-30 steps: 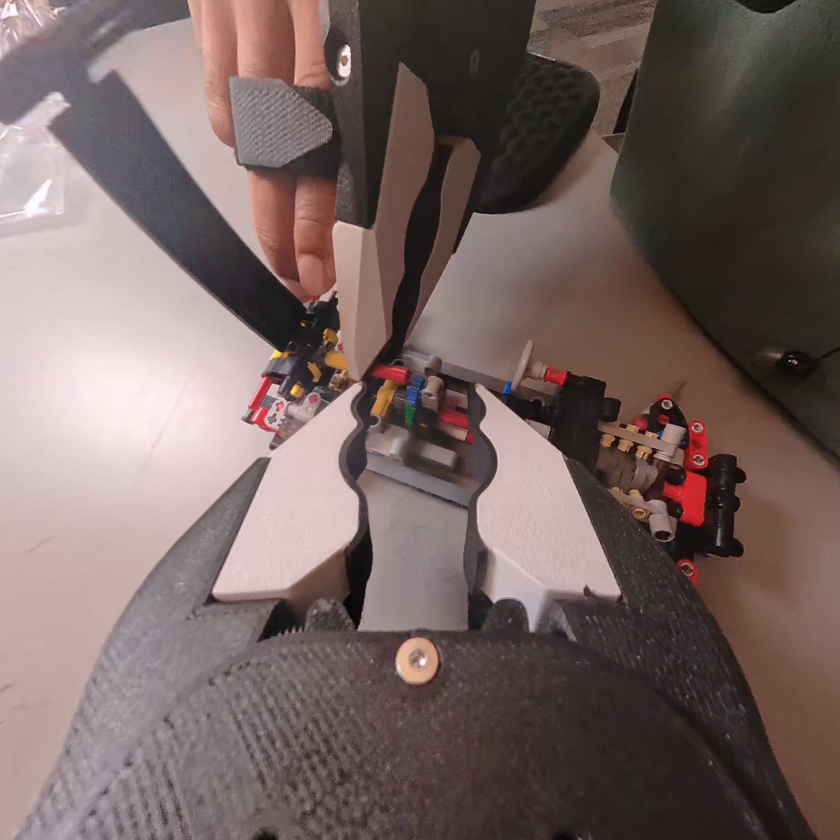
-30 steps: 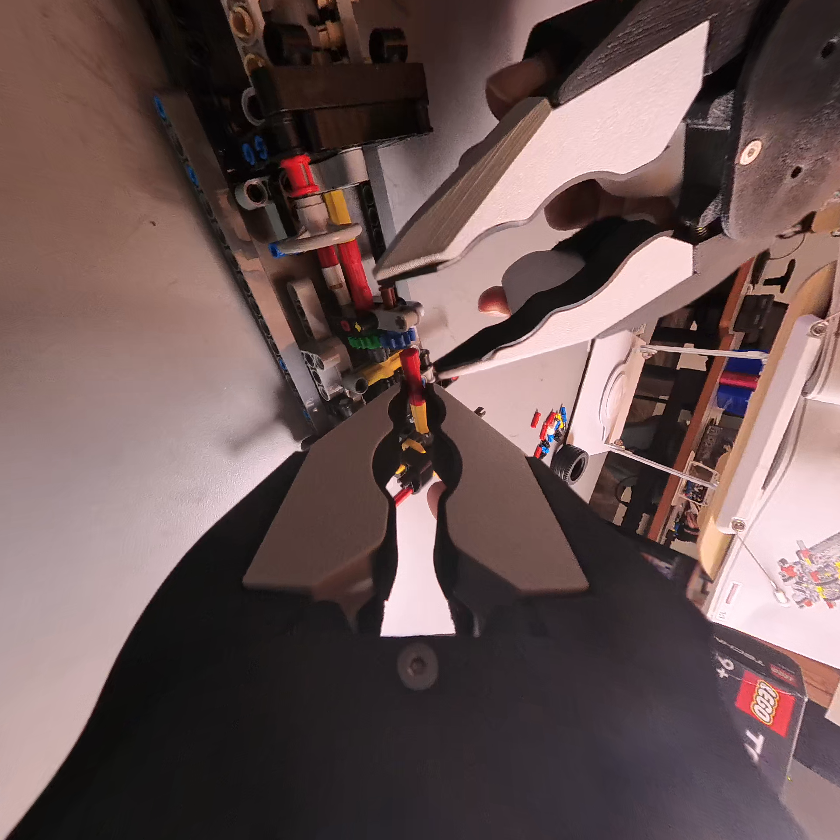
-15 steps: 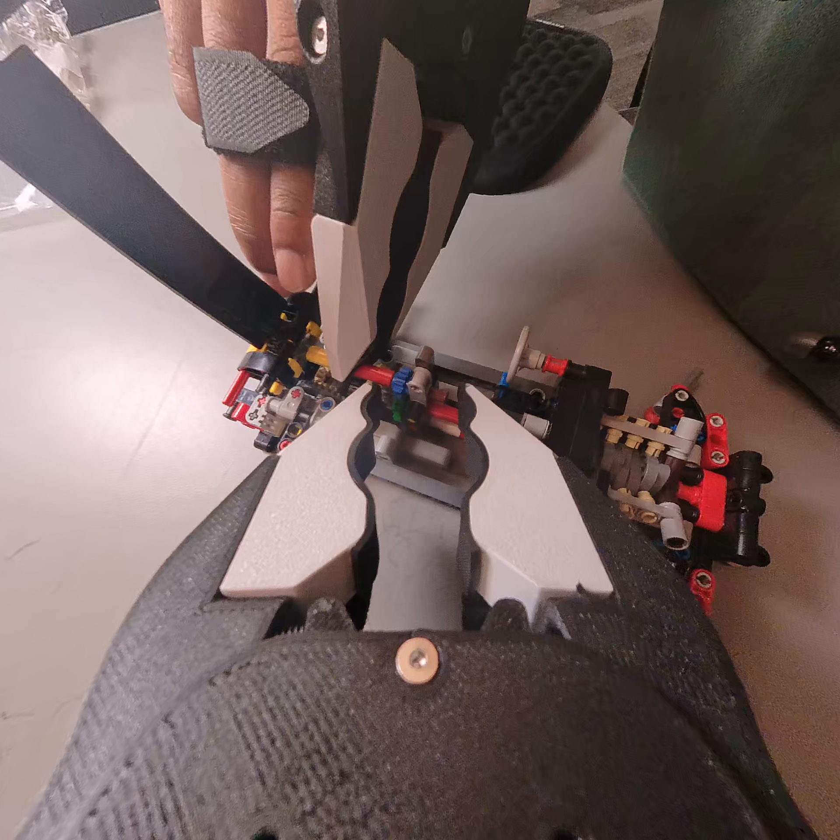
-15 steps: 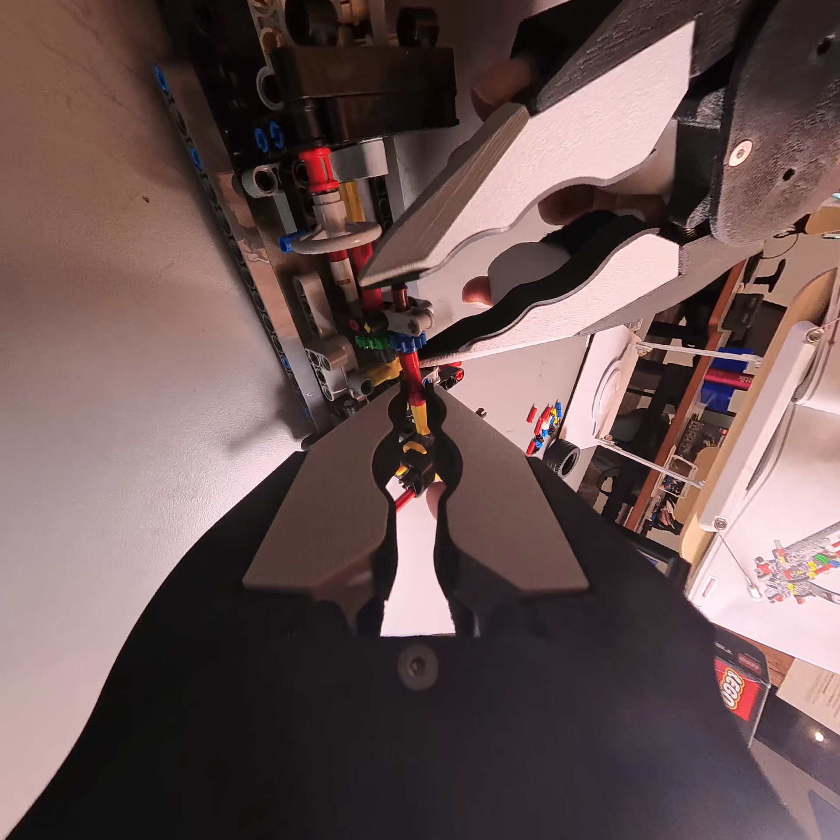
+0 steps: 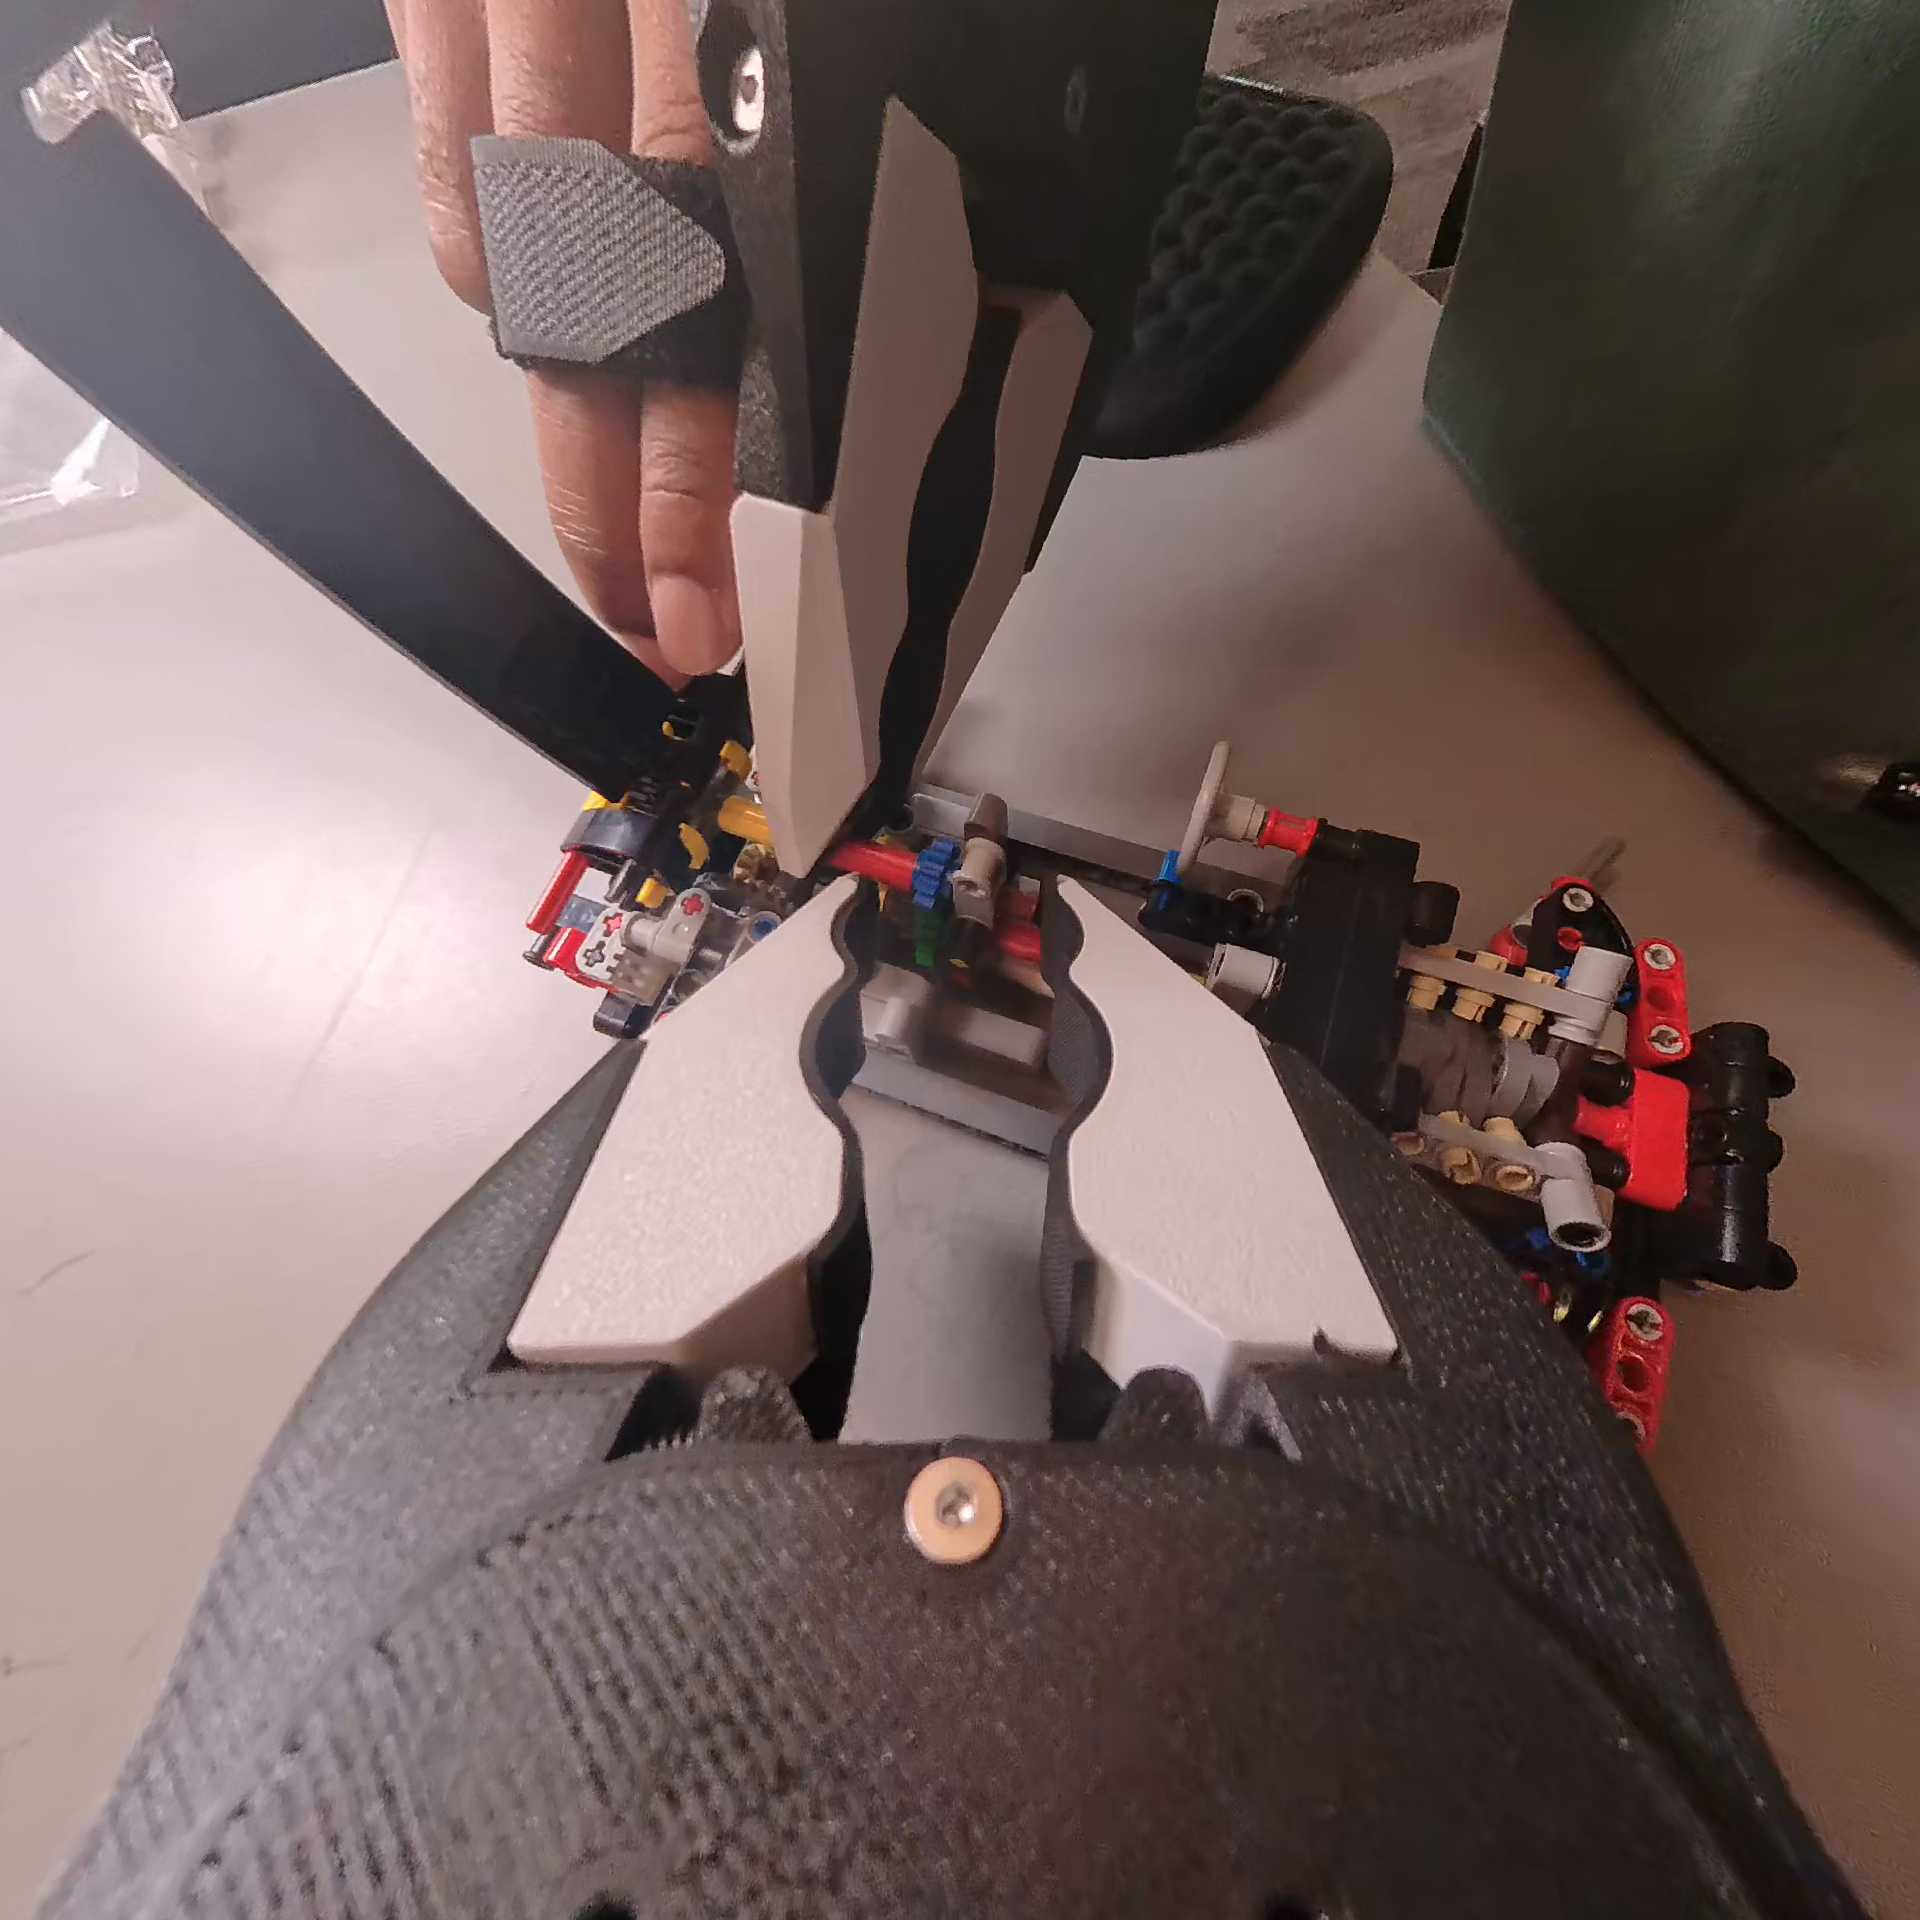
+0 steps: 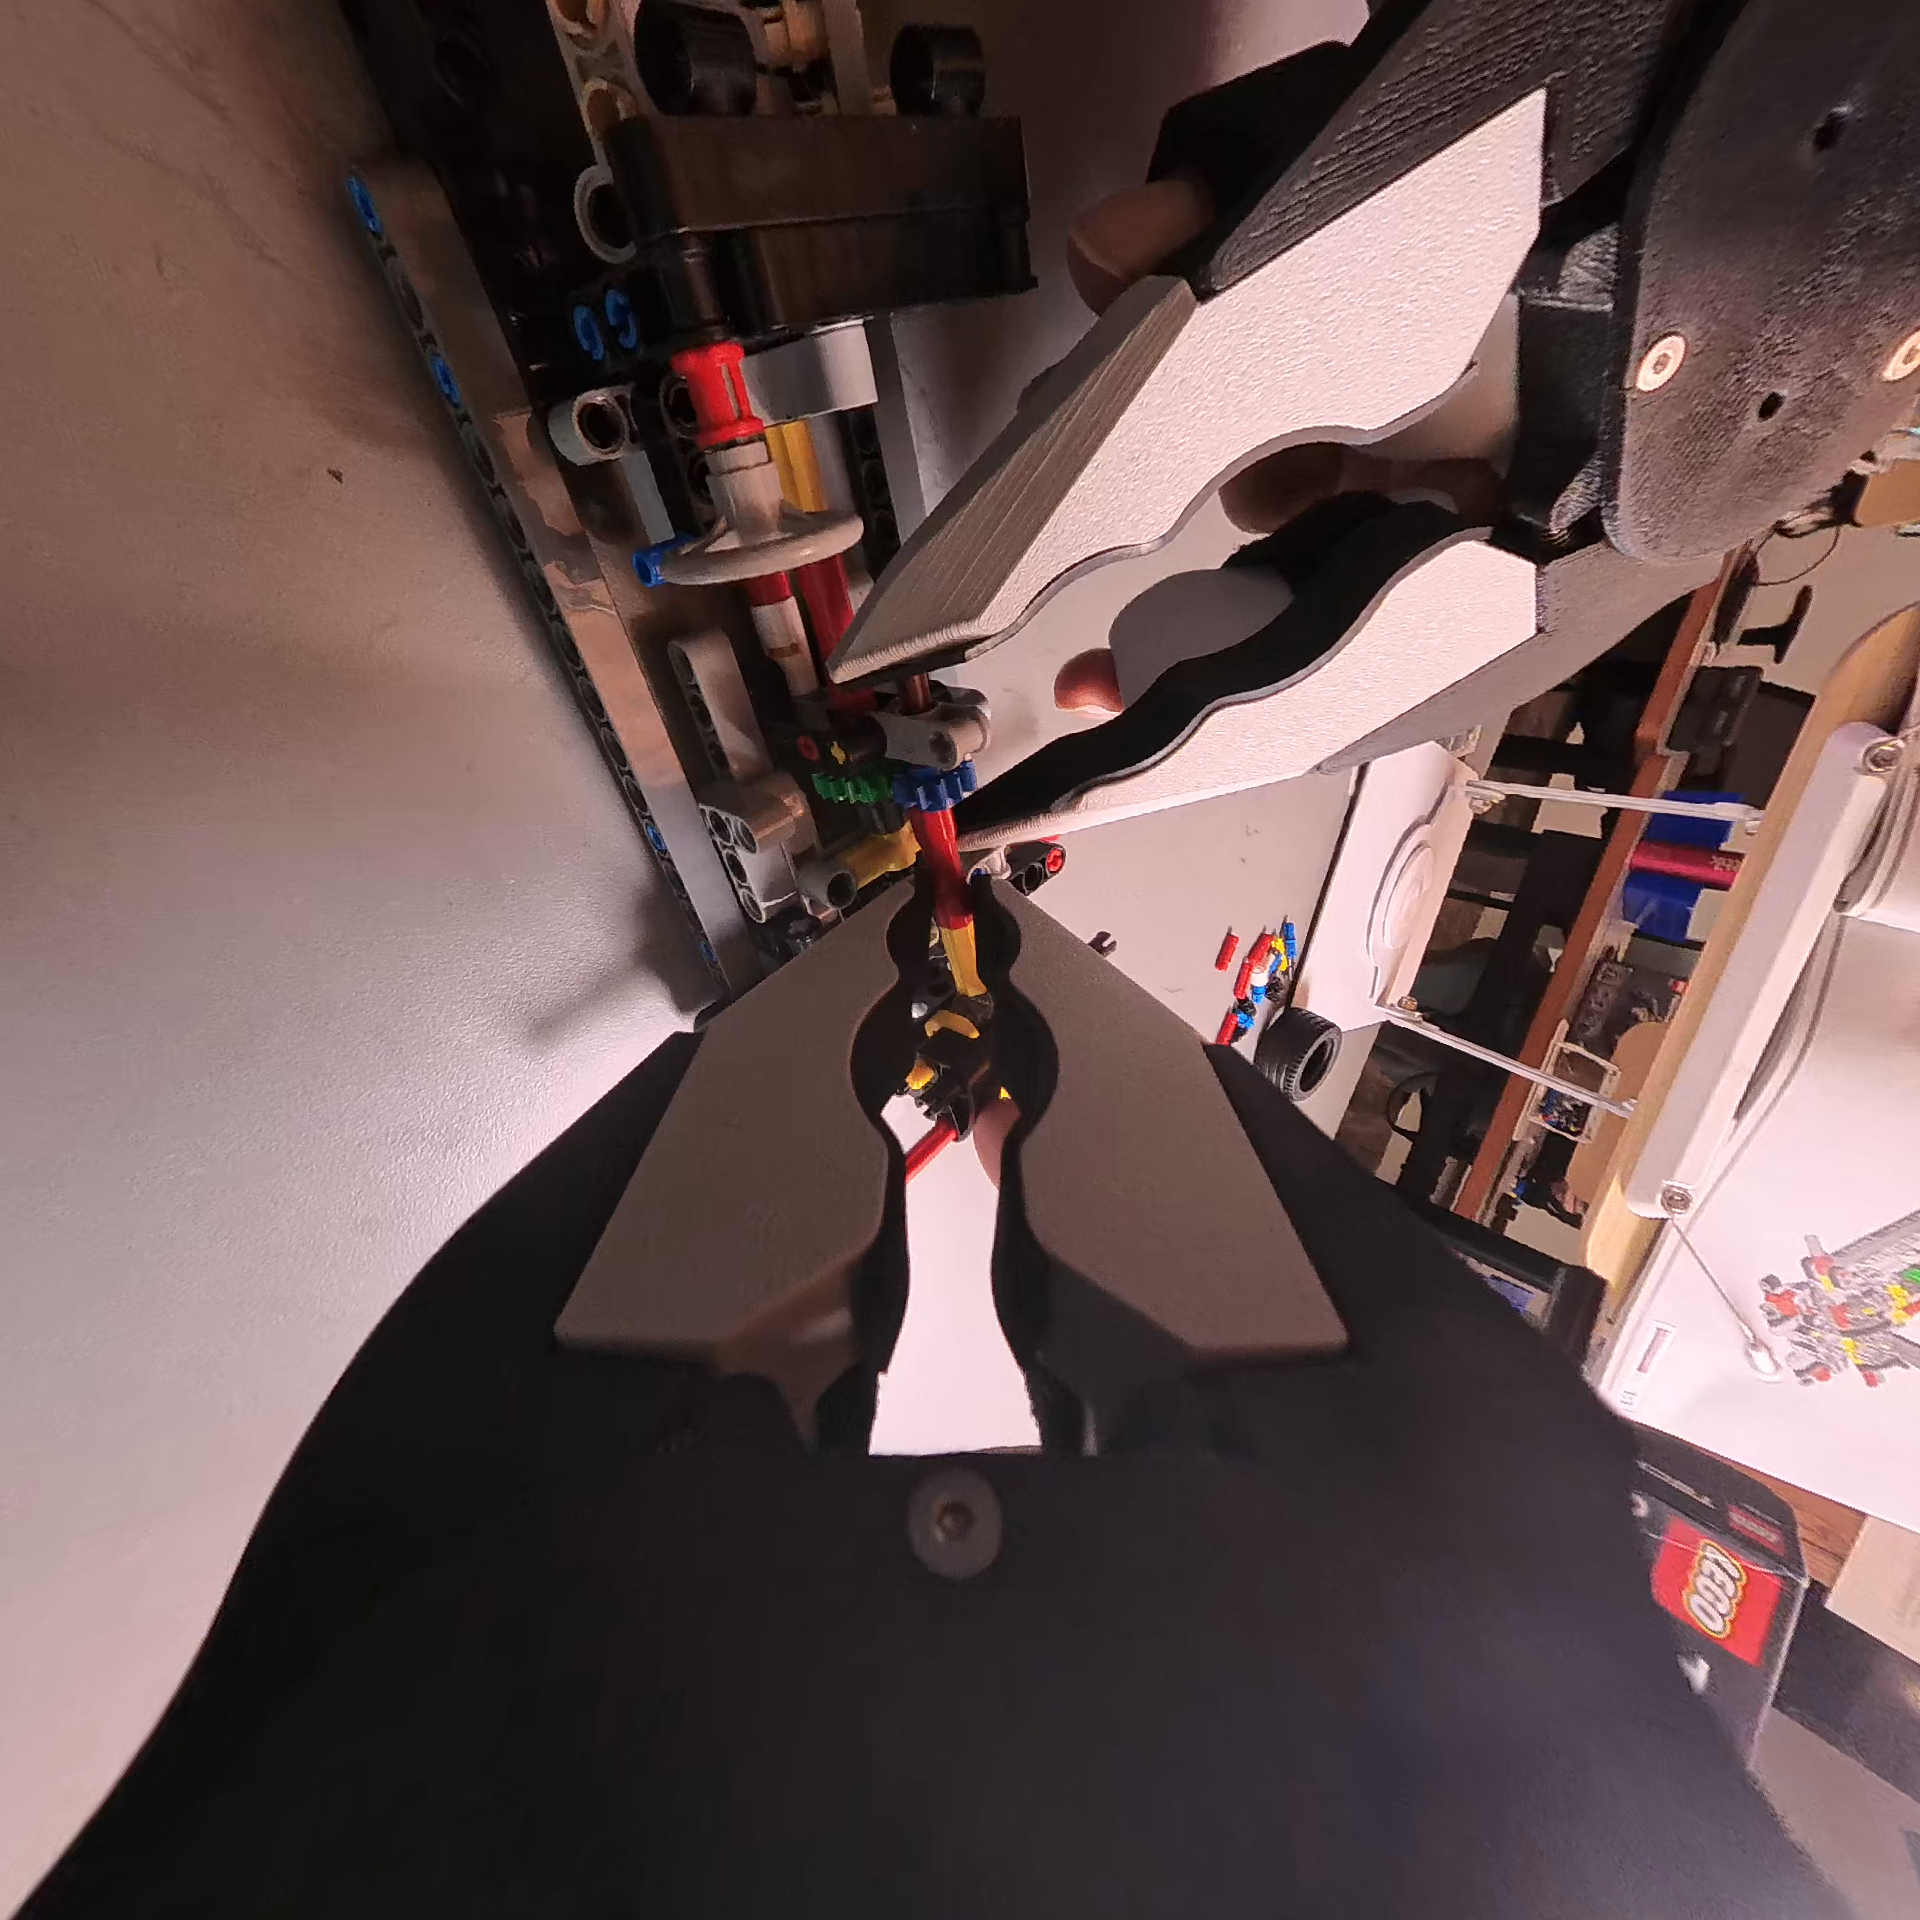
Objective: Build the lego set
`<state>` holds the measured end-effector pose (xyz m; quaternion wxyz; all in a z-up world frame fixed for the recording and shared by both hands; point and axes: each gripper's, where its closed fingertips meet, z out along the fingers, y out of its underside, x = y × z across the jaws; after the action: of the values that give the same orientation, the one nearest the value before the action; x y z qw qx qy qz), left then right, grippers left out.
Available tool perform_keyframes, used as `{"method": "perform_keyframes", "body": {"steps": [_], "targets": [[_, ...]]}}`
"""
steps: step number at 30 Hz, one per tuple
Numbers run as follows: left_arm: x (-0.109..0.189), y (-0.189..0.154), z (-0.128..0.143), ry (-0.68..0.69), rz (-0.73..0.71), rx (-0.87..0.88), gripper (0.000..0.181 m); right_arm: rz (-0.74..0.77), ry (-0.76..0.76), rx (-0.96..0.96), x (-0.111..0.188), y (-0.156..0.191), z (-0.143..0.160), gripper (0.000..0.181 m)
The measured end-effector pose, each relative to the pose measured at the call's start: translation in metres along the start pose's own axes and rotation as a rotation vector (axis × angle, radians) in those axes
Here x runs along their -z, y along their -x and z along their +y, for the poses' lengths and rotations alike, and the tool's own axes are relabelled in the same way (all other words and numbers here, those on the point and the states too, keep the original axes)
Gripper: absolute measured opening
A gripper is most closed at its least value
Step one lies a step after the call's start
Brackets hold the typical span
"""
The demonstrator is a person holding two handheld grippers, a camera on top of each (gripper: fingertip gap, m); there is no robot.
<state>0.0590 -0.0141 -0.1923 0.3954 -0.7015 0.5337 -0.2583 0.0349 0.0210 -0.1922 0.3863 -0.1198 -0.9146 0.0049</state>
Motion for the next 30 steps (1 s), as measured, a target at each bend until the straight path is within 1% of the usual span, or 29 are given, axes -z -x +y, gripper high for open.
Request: {"method": "perform_keyframes", "body": {"steps": [12,30], "targets": [[-0.0015,0.0008,0.0012,-0.01,0.024,0.011,0.031,0.006,-0.012,-0.034,0.0001,-0.0007,0.0003,0.006],[-0.0022,0.0008,0.0022,-0.064,0.066,0.014,0.027,0.023,-0.01,-0.042,0.0006,-0.0003,0.0005,0.006]]}}
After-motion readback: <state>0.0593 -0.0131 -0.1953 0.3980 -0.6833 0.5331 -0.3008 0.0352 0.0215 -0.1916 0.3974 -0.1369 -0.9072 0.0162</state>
